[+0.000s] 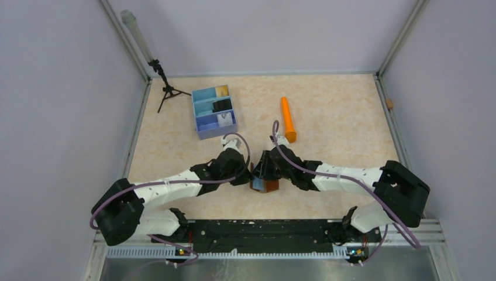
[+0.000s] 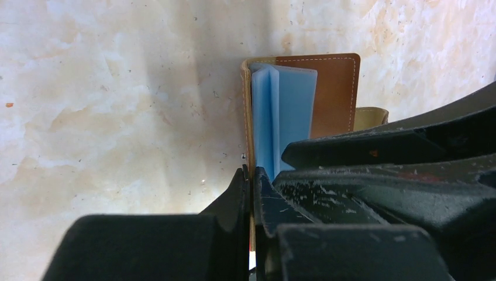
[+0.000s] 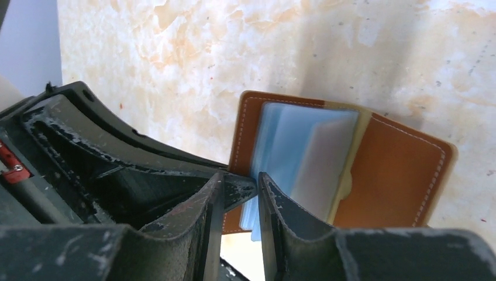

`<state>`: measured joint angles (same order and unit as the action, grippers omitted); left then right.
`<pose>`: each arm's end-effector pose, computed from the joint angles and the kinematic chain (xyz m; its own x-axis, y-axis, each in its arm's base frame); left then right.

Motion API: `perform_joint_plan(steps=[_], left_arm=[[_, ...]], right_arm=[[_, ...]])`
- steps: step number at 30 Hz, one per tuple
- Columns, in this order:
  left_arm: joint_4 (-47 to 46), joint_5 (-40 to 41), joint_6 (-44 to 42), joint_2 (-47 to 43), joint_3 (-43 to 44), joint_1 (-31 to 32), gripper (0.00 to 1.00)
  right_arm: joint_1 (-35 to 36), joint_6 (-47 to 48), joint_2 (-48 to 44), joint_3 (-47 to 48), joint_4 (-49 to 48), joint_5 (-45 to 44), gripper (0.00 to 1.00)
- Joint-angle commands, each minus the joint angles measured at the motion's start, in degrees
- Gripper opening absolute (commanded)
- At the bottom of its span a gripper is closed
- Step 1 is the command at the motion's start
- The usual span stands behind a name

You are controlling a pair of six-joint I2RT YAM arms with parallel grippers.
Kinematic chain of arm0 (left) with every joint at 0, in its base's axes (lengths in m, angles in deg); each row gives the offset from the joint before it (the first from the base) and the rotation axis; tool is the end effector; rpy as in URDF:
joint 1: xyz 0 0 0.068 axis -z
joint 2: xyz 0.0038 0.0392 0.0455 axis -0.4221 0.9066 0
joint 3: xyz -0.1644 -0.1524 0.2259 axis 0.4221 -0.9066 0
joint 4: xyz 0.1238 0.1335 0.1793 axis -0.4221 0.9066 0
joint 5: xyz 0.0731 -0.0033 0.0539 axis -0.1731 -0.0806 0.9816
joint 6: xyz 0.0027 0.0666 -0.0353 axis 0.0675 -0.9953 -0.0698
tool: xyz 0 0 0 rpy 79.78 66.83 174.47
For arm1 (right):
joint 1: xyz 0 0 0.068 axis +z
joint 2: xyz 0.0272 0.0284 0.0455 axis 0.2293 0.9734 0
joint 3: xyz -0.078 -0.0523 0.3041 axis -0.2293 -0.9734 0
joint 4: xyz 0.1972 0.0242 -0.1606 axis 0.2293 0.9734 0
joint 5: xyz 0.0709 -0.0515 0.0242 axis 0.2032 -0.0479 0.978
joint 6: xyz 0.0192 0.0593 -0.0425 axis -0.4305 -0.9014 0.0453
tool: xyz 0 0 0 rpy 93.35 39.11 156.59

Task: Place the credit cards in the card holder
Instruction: Open the card holder at the center of the board.

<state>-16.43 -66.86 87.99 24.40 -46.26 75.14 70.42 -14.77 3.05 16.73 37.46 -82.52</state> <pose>0.1580 -0.1863 0.2135 -0.8690 -0.2347 -0.4357 0.0748 0.8080 -0.5844 0.1689 0.2514 0.2282 -0.8318 0.1944 -0.5200 -0.2147 0.7512 0.6241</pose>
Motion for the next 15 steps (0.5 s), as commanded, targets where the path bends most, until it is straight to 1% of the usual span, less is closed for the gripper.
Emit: perform_joint_plan(steps=[1, 6, 15], left_arm=[[-2.9, -0.4, 0.0, -1.5, 0.5, 0.3, 0.0], [-2.9, 0.0, 0.3, -1.9, 0.2, 0.3, 0.0], [-2.3, 0.5, 0.5, -2.5, -0.1, 0.3, 0.0]], right_arm=[[0.6, -0.8, 0.7, 2.8, 3.9, -5.6, 0.27], [0.7, -0.7, 0.1, 2.0, 8.1, -9.4, 0.27], [0.7, 0.0, 0.4, 0.3, 11.0, -13.4, 0.27]])
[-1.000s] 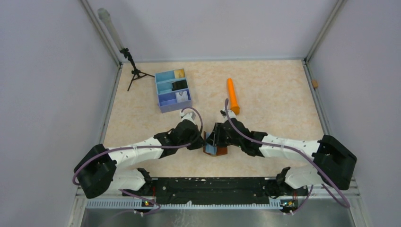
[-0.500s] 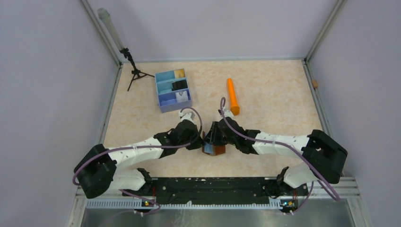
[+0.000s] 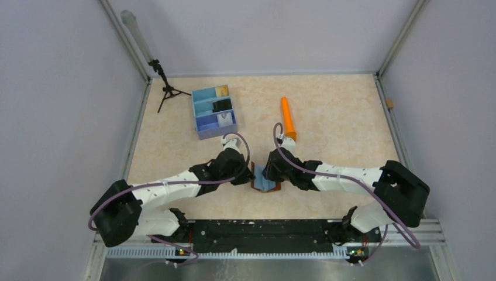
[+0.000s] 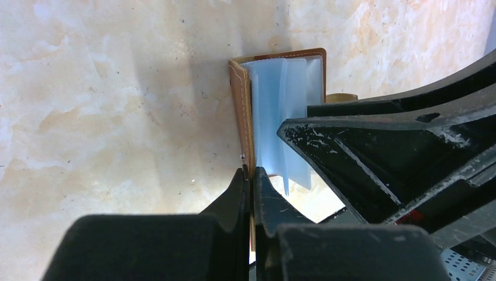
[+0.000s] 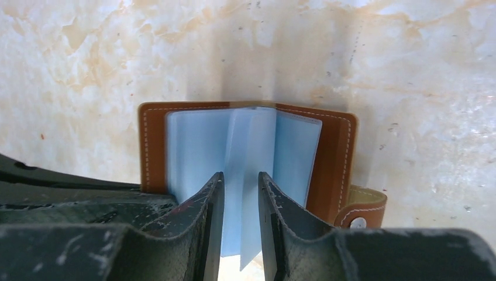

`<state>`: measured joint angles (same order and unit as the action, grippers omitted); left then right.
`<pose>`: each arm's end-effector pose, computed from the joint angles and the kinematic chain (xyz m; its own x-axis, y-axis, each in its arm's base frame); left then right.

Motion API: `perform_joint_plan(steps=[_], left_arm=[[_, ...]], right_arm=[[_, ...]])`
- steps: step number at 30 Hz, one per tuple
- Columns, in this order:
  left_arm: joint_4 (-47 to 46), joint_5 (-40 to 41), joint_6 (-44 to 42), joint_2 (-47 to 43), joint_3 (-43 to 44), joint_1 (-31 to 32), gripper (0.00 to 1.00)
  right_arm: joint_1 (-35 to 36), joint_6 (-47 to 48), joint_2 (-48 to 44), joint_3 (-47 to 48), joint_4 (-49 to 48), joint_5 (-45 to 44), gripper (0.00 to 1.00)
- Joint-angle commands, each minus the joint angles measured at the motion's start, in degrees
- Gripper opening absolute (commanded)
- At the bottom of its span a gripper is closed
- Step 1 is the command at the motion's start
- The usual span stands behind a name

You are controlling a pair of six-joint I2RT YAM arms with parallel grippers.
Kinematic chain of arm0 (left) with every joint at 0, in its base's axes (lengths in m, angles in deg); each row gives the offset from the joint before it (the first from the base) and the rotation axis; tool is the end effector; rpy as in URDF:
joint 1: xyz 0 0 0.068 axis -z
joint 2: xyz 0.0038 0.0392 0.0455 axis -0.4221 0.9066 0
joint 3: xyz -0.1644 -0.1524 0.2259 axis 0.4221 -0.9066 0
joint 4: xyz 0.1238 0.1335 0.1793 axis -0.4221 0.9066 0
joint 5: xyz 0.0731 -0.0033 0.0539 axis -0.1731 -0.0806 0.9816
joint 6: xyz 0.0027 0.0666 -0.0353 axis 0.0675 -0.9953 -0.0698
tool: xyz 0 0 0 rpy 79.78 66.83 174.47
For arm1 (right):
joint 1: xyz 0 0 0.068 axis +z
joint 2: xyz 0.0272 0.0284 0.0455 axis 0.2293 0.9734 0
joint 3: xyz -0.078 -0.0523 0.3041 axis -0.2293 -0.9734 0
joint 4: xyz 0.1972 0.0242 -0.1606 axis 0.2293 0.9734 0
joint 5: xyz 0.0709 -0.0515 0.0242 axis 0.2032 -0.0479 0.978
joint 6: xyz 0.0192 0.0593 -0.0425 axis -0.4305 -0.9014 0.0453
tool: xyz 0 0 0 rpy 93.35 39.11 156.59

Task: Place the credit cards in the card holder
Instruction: Open the card holder at the center of the board.

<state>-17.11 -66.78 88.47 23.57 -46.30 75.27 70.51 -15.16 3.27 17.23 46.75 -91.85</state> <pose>0.1573 -0.1863 0.2177 -0.8624 -0.2487 -0.4409 0.0787 0.7945 -0.6021 0.1698 0.2348 0.2143 -0.8067 0.1987 -0.5566 -0.1110 0.8741 0.4729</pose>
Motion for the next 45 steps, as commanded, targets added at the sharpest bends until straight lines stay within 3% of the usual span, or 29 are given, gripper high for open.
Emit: perform_joint_plan(steps=[1, 13, 24, 29, 36, 45], left_arm=[[-1.5, 0.6, 0.0, -1.8, -0.1, 0.1, 0.0], [-1.3, 1.3, -0.4, -1.1, 0.6, 0.1, 0.0], [1.0, 1.5, -1.0, -0.9, 2.6, 0.1, 0.0], [1.4, 1.6, -1.1, -1.1, 3.0, 0.1, 0.0], [1.1, 1.7, -1.1, -0.3, 2.7, 0.2, 0.0], [1.2, 2.6, -1.7, 0.9, 2.6, 0.1, 0.0]], right_arm=[[0.5, 0.5, 0.3, -0.3, 2.4, -4.8, 0.27], [0.6, 1.7, 0.7, -2.4, 10.1, -13.3, 0.27], [0.5, 6.3, -11.5, 1.8, 14.0, -9.2, 0.35], [0.5, 8.7, -14.3, 2.9, 10.8, -4.5, 0.35], [0.6, 8.9, -6.6, 2.2, 2.2, 3.3, 0.31], [0.6, 8.9, 3.8, 1.9, -3.5, 5.8, 0.27]])
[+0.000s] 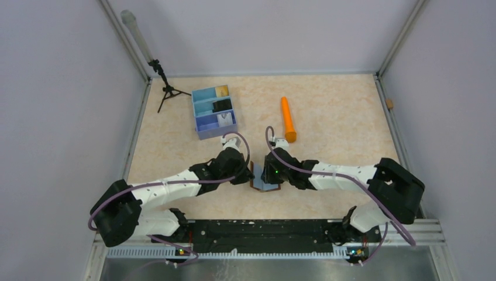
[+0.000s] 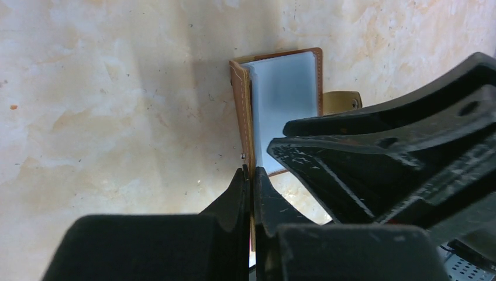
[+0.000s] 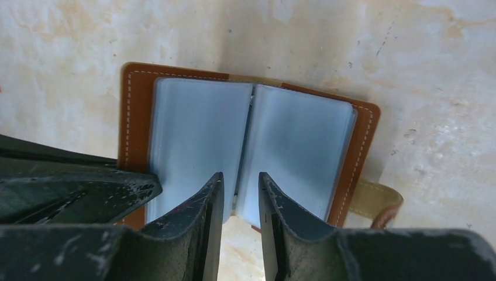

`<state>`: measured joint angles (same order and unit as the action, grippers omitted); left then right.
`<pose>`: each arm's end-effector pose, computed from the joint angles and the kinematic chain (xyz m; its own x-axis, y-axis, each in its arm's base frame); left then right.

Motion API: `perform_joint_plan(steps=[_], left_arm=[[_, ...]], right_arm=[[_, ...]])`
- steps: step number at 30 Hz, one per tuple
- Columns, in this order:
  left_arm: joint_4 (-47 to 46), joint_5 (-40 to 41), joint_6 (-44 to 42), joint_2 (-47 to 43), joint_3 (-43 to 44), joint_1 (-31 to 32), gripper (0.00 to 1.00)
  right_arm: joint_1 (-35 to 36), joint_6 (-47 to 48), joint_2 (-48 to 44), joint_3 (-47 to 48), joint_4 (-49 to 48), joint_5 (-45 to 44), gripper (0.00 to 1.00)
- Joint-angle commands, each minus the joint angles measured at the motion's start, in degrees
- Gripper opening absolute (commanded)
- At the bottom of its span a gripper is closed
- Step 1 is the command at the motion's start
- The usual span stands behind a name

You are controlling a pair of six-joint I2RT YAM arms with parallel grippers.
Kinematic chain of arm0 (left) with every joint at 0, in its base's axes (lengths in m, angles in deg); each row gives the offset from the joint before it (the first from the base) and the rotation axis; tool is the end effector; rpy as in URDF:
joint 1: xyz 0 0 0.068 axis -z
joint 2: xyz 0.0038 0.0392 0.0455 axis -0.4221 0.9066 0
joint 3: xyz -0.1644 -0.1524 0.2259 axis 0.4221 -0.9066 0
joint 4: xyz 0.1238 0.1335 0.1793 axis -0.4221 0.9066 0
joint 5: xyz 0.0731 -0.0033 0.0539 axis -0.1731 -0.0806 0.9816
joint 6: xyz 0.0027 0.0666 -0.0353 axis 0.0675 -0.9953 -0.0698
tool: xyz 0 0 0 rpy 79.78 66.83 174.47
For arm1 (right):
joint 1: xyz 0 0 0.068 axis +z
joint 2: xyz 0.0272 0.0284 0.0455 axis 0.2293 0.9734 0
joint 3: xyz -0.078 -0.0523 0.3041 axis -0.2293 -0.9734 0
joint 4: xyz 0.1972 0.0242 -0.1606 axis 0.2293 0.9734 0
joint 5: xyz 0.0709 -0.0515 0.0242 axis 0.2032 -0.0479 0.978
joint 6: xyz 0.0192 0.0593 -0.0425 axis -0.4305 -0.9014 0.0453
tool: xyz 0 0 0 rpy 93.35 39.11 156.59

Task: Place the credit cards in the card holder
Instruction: Open the card holder at the center of the board.

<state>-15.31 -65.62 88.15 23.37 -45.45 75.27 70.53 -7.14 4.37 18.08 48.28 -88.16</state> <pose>0.1580 -0.1850 0.2202 -0.8573 -0.2488 -0.4507 0.0727 0.8082 -0.5844 0.1680 0.2395 0.2105 -0.8189 0.0378 -0.5726 -0.2407 0.8832 0.4025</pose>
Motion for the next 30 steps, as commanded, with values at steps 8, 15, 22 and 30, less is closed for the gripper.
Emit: perform_joint_plan(steps=[8, 15, 22, 30], left_arm=[[2.2, 2.0, -3.3, 0.9, 3.6, 0.1, 0.24], [12.2, 8.3, -7.3, -5.7, 8.0, -0.6, 0.59], [17.9, 11.2, -8.7, -15.0, 6.6, -4.9, 0.66], [20.4, 8.2, -11.5, -24.6, 4.7, -13.3, 0.75]], right_arm=[[0.6, 1.6, 8.9, 2.0, -6.2, 2.3, 0.25], [0.5, 1.4, 12.7, 4.0, 0.3, -2.2, 0.22], [0.6, 1.7, 14.1, 5.5, 5.9, -6.0, 0.23], [2.7, 1.8, 14.5, 9.0, 12.3, -10.2, 0.36]])
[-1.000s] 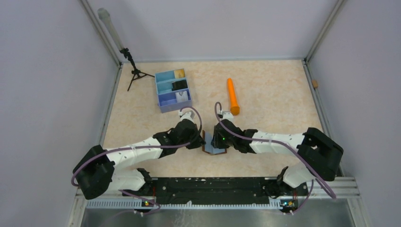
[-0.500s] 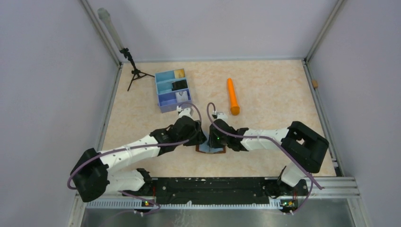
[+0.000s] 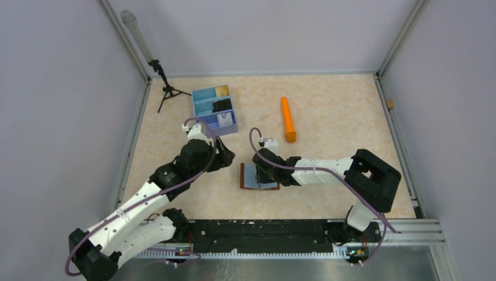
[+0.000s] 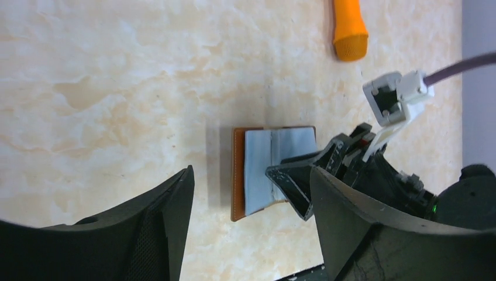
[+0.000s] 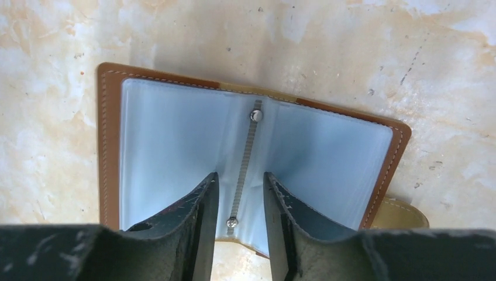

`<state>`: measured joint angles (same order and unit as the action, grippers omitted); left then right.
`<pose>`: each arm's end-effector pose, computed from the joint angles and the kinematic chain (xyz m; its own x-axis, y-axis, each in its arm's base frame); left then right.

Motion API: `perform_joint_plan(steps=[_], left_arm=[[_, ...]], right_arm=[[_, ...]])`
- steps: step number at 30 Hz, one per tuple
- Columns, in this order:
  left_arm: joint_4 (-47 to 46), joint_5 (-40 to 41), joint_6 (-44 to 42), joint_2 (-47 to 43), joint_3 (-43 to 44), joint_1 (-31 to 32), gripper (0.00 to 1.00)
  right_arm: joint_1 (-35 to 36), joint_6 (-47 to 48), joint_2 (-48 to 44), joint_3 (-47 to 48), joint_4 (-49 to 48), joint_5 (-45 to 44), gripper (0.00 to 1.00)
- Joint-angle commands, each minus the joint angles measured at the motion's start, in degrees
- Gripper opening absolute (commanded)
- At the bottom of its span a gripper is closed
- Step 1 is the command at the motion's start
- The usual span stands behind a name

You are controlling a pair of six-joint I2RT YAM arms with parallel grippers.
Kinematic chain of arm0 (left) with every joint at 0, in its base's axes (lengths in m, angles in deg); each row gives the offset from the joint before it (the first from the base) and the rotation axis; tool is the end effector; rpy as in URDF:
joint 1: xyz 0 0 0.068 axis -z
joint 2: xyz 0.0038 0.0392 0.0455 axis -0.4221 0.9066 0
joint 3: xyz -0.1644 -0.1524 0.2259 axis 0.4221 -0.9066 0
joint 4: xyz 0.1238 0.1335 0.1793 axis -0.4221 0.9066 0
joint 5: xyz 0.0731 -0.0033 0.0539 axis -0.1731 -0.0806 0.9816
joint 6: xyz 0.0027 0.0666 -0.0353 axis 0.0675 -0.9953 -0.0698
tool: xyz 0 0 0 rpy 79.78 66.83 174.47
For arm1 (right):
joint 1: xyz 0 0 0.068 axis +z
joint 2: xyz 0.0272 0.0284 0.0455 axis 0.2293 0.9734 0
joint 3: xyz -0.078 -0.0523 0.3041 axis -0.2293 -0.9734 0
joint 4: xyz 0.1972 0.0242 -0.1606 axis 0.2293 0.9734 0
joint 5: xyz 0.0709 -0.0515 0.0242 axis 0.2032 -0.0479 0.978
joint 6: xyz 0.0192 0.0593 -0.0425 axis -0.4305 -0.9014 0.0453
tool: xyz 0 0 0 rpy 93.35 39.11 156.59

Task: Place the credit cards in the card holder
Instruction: Open the card holder at the center of the board.

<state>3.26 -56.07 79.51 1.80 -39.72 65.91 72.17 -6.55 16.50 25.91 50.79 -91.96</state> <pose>0.1390 -0.1023 0.2929 -0.6546 -0.3682 -0.6602 0.0435 0.8536 -0.5192 0.1872 0.2795 0.1864 -0.8276 -0.0325 -0.5604 -0.2296 0.9306 0.2852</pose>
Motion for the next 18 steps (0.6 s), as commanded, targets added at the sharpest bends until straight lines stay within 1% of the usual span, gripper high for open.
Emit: perform_joint_plan(steps=[1, 7, 13, 18], left_arm=[[2.1, -2.2, -3.5, -3.3, -0.9, -5.7, 0.76], [2.4, -5.5, -6.3, -3.5, 0.5, -9.5, 0.77], [1.0, -7.4, -7.2, -2.3, 1.4, -10.6, 0.79], [0.9, -7.6, -8.2, -1.0, 3.4, -11.1, 0.83]], right_arm=[[1.3, 1.2, 2.2, 1.6, 10.3, -6.5, 0.38], [2.4, 1.2, 1.5, 4.1, 12.5, -7.3, 0.48], [2.5, 1.6, -0.3, 5.4, 14.0, -7.5, 0.56], [2.5, 2.3, -4.6, 5.4, 15.1, -7.3, 0.61]])
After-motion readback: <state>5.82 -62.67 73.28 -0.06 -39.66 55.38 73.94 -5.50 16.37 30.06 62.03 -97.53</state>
